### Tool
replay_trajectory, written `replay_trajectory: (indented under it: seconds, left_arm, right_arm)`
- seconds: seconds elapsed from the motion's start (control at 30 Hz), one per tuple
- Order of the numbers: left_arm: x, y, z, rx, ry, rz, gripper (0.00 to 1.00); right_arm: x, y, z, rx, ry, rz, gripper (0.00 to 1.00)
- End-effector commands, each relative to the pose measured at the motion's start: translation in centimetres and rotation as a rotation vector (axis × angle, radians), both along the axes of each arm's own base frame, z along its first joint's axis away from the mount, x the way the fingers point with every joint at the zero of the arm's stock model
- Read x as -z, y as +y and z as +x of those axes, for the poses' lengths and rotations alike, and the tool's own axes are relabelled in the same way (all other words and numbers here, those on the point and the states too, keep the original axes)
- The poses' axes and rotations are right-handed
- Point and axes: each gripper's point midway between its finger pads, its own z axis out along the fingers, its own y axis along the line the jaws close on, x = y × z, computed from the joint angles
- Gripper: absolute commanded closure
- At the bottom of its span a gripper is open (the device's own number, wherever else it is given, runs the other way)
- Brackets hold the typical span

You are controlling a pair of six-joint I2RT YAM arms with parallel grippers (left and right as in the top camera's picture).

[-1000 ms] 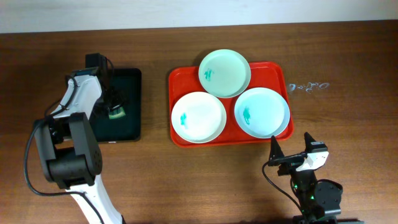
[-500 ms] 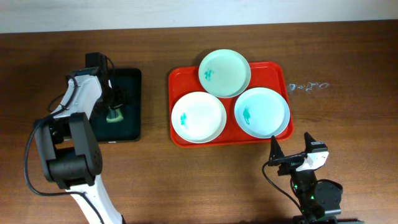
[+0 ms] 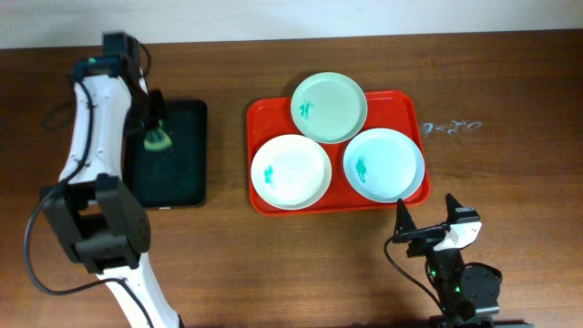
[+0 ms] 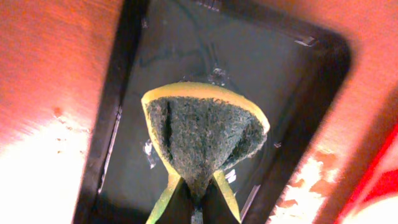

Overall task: Clean dirty plates on tray and stack at the side
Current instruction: 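Lift the sponge with the left gripper and move it over the white plate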

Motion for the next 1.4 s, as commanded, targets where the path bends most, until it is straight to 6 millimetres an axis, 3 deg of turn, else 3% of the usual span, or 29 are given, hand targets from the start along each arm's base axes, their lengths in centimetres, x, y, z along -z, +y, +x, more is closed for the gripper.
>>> replay_trajectory:
  seconds: [0.0, 0.03, 0.1, 0.13, 0.17, 0.2, 0.23, 0.27, 0.33, 0.4, 0.43, 0.5, 0.57, 0.63, 0.77, 0.87, 0.93, 0.97, 1.0, 1.03, 1.07, 1.13, 1.2, 1.23, 1.3, 1.37]
  left_arm:
    - [-3.9, -0.9, 1.1, 0.014, -0.087, -0.054, 1.0]
    - [-3.2, -0.9, 0.9, 0.013, -0.068, -0.055, 1.0]
    - [0.4, -1.2, 0.2, 0.014, 0.006, -0.073, 1.0]
    - [4.1, -1.4, -0.6, 0.016, 0.065, -0.078, 1.0]
    - [6.2, -1.5, -1.2, 0.018, 0.102, -0.082, 1.0]
    - [7.8, -1.6, -2.1, 0.018, 0.142, -0.087, 1.0]
    - [7.8, -1.6, -2.2, 0.016, 0.147, -0.088, 1.0]
    - [5.9, -1.5, -1.8, 0.023, 0.116, -0.084, 1.0]
    - [-0.2, -2.3, -0.7, 0.042, 0.004, -0.121, 1.0]
    - [-6.2, -4.5, -0.9, 0.106, -0.123, -0.194, 1.0]
    - [-8.1, -5.7, -1.4, 0.135, -0.16, -0.201, 1.0]
    - [-8.2, -8.7, -3.1, 0.196, -0.104, -0.213, 1.0]
    - [-5.5, -13.1, -4.7, 0.264, -0.002, -0.239, 1.0]
    - [-0.9, -18.6, -6.5, 0.288, 0.082, -0.254, 1.0]
    - [6.2, -27.2, -9.5, 0.373, 0.073, -0.279, 1.0]
    - [8.4, -30.6, -9.0, 0.396, -0.042, -0.303, 1.0]
    - [8.8, -30.7, -8.3, 0.351, -0.1, -0.253, 1.0]
    - [8.7, -30.6, -7.7, 0.349, -0.126, -0.24, 0.86]
    - [8.5, -30.5, -7.3, 0.345, -0.146, -0.231, 0.56]
    - [8.3, -30.3, -6.8, 0.351, -0.163, -0.223, 0.37]
    - [7.9, -30.2, -6.3, 0.368, -0.177, -0.22, 0.26]
    - [4.4, -29.5, -4.6, 0.36, -0.226, -0.241, 0.12]
    - [-3.3, -27.1, -2.6, 0.304, -0.337, -0.27, 0.06]
    - [-7.4, -24.7, -2.5, 0.275, -0.389, -0.268, 0.01]
    - [-10.7, -21.1, -3.4, 0.277, -0.429, -0.214, 0.01]
    - [-11.5, -16.4, -5.9, 0.209, -0.374, -0.132, 0.01]
  right_arm:
    - [0.3, 0.1, 0.0, -0.003, 0.003, 0.001, 0.01]
    - [0.3, 0.1, 0.0, -0.003, 0.003, 0.001, 0.02]
    - [0.3, 0.1, 0.0, -0.003, 0.003, 0.001, 0.01]
    - [0.3, 0.1, 0.0, -0.003, 0.003, 0.001, 0.01]
    - [0.3, 0.1, 0.0, -0.003, 0.003, 0.001, 0.01]
    - [0.3, 0.1, 0.0, -0.003, 0.003, 0.001, 0.01]
    - [0.3, 0.1, 0.0, -0.003, 0.003, 0.001, 0.01]
    - [0.3, 0.1, 0.0, -0.003, 0.003, 0.001, 0.02]
    - [0.3, 0.1, 0.0, -0.003, 0.003, 0.001, 0.02]
    - [0.3, 0.1, 0.0, -0.003, 0.003, 0.001, 0.01]
    - [0.3, 0.1, 0.0, -0.003, 0.003, 0.001, 0.02]
    - [0.3, 0.1, 0.0, -0.003, 0.003, 0.001, 0.01]
    - [0.3, 0.1, 0.0, -0.003, 0.003, 0.001, 0.02]
    - [0.3, 0.1, 0.0, -0.003, 0.003, 0.001, 0.01]
    - [0.3, 0.1, 0.0, -0.003, 0.003, 0.001, 0.02]
    - [0.3, 0.1, 0.0, -0.003, 0.003, 0.0, 0.01]
    - [0.3, 0.1, 0.0, -0.003, 0.003, 0.001, 0.01]
    - [0.3, 0.1, 0.0, -0.003, 0.003, 0.001, 0.02]
    - [0.3, 0.1, 0.0, -0.003, 0.003, 0.001, 0.02]
    - [0.3, 0.1, 0.0, -0.003, 0.003, 0.001, 0.01]
    - [0.3, 0.1, 0.0, -0.003, 0.003, 0.001, 0.01]
    - [0.3, 0.1, 0.0, -0.003, 0.003, 0.001, 0.02]
    - [0.3, 0.1, 0.0, -0.003, 0.003, 0.001, 0.01]
    - [0.3, 0.1, 0.0, -0.003, 0.003, 0.001, 0.02]
    - [0.3, 0.1, 0.0, -0.003, 0.003, 0.001, 0.01]
    - [0.3, 0.1, 0.0, -0.003, 0.003, 0.001, 0.01]
